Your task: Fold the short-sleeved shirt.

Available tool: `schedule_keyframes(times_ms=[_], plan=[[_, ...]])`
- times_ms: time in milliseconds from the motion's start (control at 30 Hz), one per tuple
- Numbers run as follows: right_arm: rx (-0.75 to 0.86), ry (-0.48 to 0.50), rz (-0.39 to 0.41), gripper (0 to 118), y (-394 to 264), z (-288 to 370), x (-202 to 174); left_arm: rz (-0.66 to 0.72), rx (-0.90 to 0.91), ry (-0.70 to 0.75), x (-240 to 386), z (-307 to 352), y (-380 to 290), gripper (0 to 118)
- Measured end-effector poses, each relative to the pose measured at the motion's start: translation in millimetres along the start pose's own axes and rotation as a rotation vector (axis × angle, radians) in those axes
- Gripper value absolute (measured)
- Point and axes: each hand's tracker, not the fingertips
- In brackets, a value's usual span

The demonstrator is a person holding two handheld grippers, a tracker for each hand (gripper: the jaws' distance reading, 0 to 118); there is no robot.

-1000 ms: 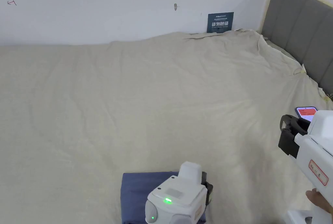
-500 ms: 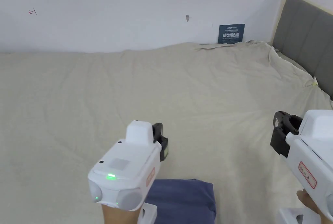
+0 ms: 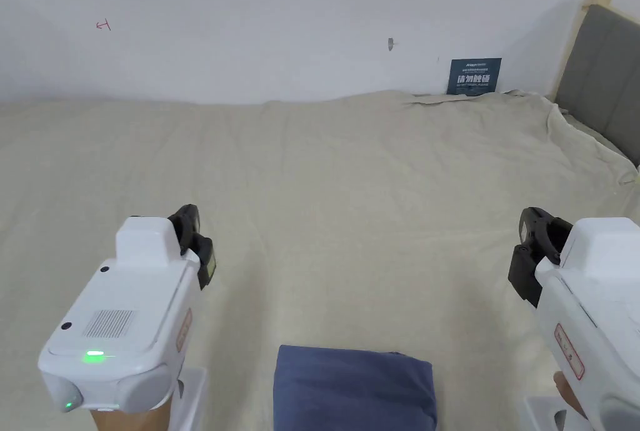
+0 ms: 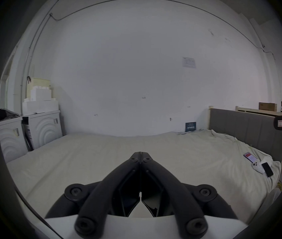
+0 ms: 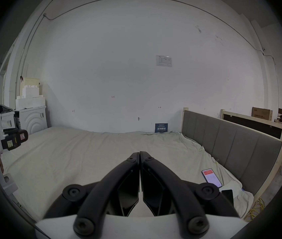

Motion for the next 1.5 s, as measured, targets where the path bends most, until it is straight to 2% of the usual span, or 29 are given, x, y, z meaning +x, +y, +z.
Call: schedule_keyframes(times_ms=[367, 700, 900, 1000, 1100, 1300, 1500], plan=[[-0.024, 0.020, -0.038, 0, -19.4, -2.0, -21.5, 0.032, -0.012, 0.043, -20.1, 12.3, -6.0, 0], [-0.224, 0.045, -0.047, 0, -121.3, -5.8, -72.9, 0.065, -0.096, 0.014, -25.1, 16.6, -28.4, 0], [-0.330, 0.041, -0.015, 0, -171.0, -15.1, -91.4, 0.091, -0.160, -0.016, -26.6, 17.7, -45.3, 0], [-0.388, 0.052, -0.030, 0, -189.4, -17.8, -96.0, 0.114, -0.199, -0.031, -27.4, 18.3, -56.8, 0], [-0.423, 0.047, -0.008, 0, -204.3, -18.3, -102.1, 0.155, -0.258, -0.054, -28.8, 16.5, -70.6, 0], [-0.532, 0.037, -0.017, 0, -231.5, -30.1, -103.3, 0.270, -0.432, -0.118, -32.7, 5.6, -101.5, 0], [-0.516, 0.041, -0.016, 0, -243.0, -35.6, -96.7, 0.424, -0.690, -0.223, -33.9, -20.4, -141.3, 0]])
